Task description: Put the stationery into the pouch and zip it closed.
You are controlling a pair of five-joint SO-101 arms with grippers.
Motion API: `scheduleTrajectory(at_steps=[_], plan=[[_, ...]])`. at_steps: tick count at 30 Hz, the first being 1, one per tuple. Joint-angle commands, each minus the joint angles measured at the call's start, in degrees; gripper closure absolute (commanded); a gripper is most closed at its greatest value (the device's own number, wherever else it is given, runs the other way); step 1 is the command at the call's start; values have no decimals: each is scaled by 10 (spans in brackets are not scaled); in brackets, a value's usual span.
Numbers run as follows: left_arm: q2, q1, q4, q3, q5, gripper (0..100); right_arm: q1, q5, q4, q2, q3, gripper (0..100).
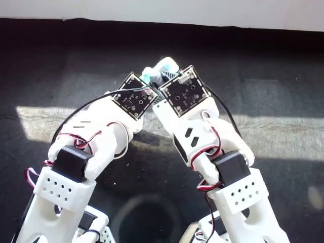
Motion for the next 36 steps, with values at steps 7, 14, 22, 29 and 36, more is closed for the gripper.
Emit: scheduleTrajectory(at_steps=[7, 14, 22, 29, 36], plan=[[3, -56, 15, 17, -5, 990, 73, 5, -17, -11, 22, 992], [-5, -53, 18, 7, -4, 990, 95, 5, -70, -10, 71, 992], [-107, -54, 18, 19, -4, 990, 123, 5, -74, 52, 62, 992], [-166, -57, 18, 95, -4, 990, 140, 5, -78, 135, 14, 992], [-227, -98, 16, 126, -4, 990, 159, 5, -78, 172, 0, 992]])
